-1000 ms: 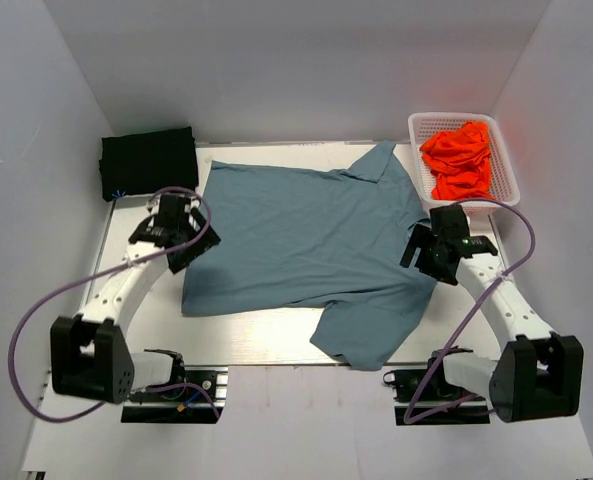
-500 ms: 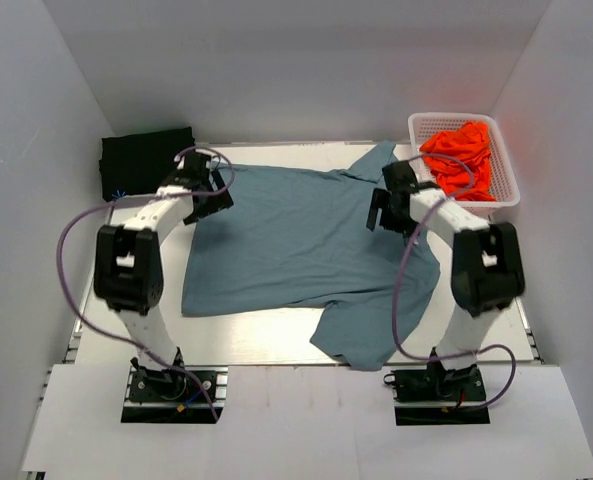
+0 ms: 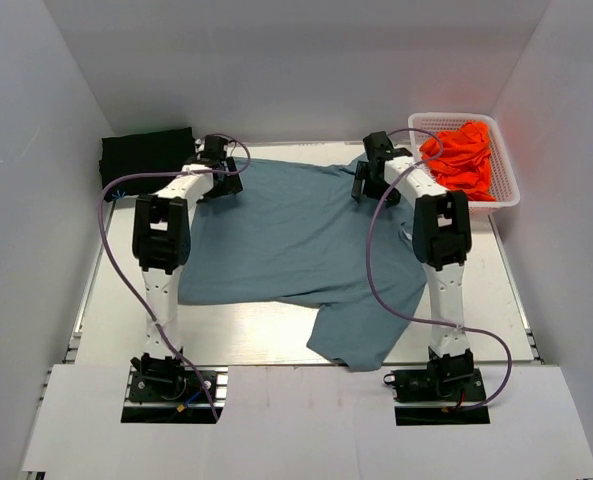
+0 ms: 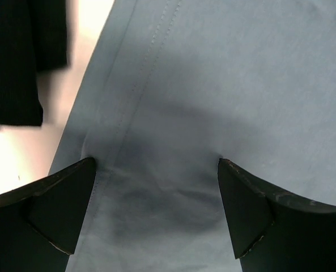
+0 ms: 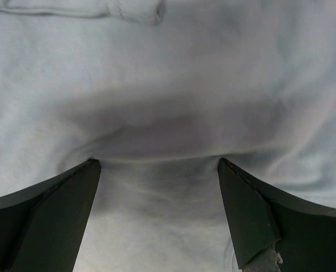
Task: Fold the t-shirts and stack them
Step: Flatten out the tshirt, then grap the side of the flattened tshirt closest away from the robot with both arms
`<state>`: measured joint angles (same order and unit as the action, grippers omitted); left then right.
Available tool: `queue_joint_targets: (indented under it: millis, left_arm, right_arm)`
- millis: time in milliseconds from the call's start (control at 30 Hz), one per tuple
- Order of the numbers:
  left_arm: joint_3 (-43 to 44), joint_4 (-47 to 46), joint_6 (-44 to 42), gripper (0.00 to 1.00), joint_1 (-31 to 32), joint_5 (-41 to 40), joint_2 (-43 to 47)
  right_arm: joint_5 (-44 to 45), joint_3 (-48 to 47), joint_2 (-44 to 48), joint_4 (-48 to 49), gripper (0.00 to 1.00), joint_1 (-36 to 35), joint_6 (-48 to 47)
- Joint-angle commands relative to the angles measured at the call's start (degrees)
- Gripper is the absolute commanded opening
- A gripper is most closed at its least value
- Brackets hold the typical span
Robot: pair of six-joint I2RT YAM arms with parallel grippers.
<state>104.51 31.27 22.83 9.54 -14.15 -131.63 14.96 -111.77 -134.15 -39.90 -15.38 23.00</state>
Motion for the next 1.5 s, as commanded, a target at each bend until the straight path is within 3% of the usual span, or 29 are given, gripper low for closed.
queue_joint_targets:
  millis: [0, 133, 233, 433, 600, 633, 733, 833, 967, 1133, 1267, 1467]
  left_arm:
    - [4.54, 3.80, -0.07, 0.99, -1.10, -1.14, -3.01]
    - [10.79, 8.19, 1.25, 0.99, -1.10, -0.53, -6.00]
    - [10.63, 8.81, 1.25, 0.99, -1.10, -0.53, -3.99]
    - [3.96, 6.61, 1.25, 0.99, -1.10, 0.44, 12.06]
    - [-11.32, 7.40, 5.46, 0.99, -0.58, -1.75, 27.54]
    - [-14.30, 8.45, 7.04, 0.99, -1.18, -1.76, 30.18]
    - [-25.99, 13.44, 16.78, 0.99, -1.81, -8.40, 40.38]
    - [-38.74, 11.90, 22.25, 0.99, -2.42, -7.91, 49.35]
    - [-48.51, 18.90, 33.66, 0.99, -3.56, -7.57, 52.53]
    - [-62.02, 13.83, 38.06, 0.99, -4.09, -2.82, 56.83]
    - [-67.68, 10.22, 41.24, 0.91, -4.61, -2.80, 60.96]
    - [-68.21, 10.83, 43.70, 0.82, -4.62, -7.46, 62.55]
  right_arm:
    - [-0.37, -8.36, -5.85, -2.90, 0.90, 0.17, -2.70]
    - [-1.16, -13.82, -8.59, -2.03, 0.90, 0.52, -4.37]
    - [-3.09, -13.05, -5.78, -0.18, 0.90, 0.09, -8.85]
    - [-3.37, -5.42, 8.53, 1.14, 0.90, -4.04, -18.68]
    - [-3.45, 10.14, 25.74, 3.95, 0.90, -11.76, -17.47]
    - [-3.88, 16.86, 29.52, 4.47, 0.90, -12.30, -15.12]
    - [-4.68, 23.94, 37.89, 5.27, 0.90, -15.56, -11.16]
    - [-4.94, 36.84, 45.45, 5.36, 0.90, -18.02, -6.23]
    - [-5.91, 48.98, 56.33, 2.30, 0.90, -19.42, 2.01]
    - [-10.11, 61.30, 73.18, 1.49, 0.90, -19.34, 8.10]
    - [-14.16, 67.98, 79.81, 1.23, 0.90, -19.52, 11.71]
    - [-16.45, 70.01, 79.66, -1.67, 0.90, -20.30, 12.77]
